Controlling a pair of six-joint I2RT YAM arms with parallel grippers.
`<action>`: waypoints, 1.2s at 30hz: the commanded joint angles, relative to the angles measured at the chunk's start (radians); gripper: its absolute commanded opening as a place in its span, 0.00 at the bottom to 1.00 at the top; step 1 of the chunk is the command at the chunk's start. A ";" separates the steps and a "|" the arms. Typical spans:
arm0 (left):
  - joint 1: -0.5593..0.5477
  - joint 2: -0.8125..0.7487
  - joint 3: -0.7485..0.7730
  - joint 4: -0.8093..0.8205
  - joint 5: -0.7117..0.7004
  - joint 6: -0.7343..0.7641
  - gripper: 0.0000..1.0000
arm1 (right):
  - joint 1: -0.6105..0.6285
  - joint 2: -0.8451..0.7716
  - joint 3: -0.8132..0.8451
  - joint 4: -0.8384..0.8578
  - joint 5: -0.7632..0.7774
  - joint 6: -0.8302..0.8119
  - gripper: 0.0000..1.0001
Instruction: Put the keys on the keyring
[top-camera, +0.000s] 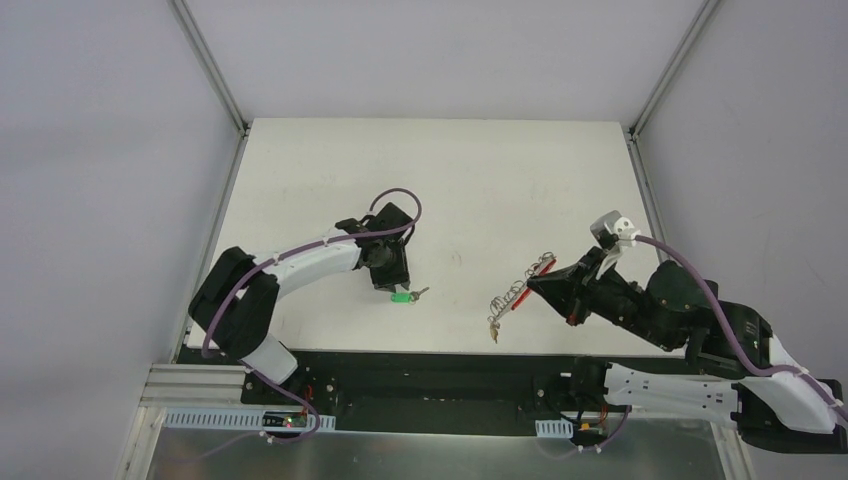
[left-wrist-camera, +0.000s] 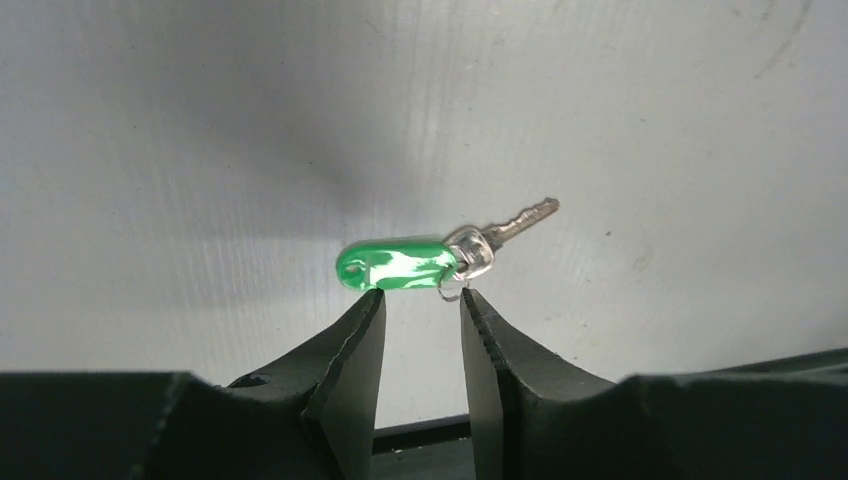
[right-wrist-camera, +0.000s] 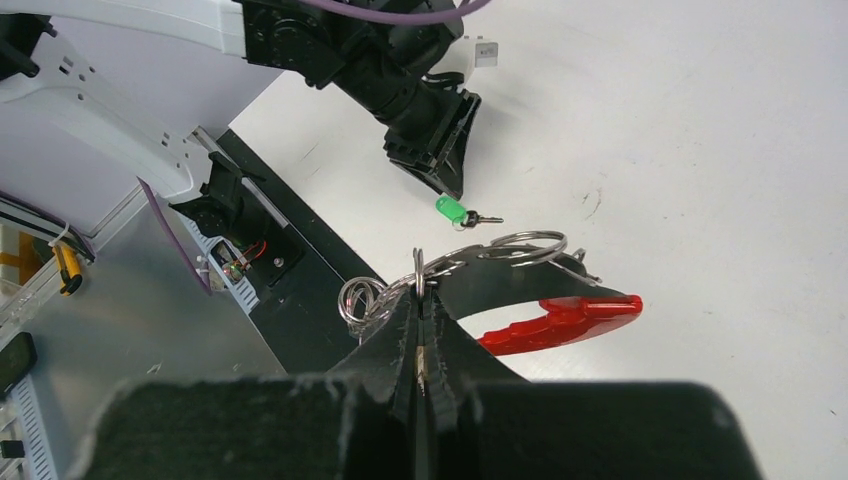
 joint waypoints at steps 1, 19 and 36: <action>-0.017 -0.083 0.049 -0.058 -0.012 0.013 0.36 | 0.004 0.027 0.011 0.088 -0.021 0.006 0.00; -0.156 -0.150 -0.029 -0.121 0.023 -0.212 0.49 | 0.003 0.047 0.002 0.110 -0.030 0.020 0.00; -0.111 0.027 -0.010 -0.014 0.002 -0.224 0.46 | 0.004 0.019 -0.006 0.096 -0.020 0.004 0.00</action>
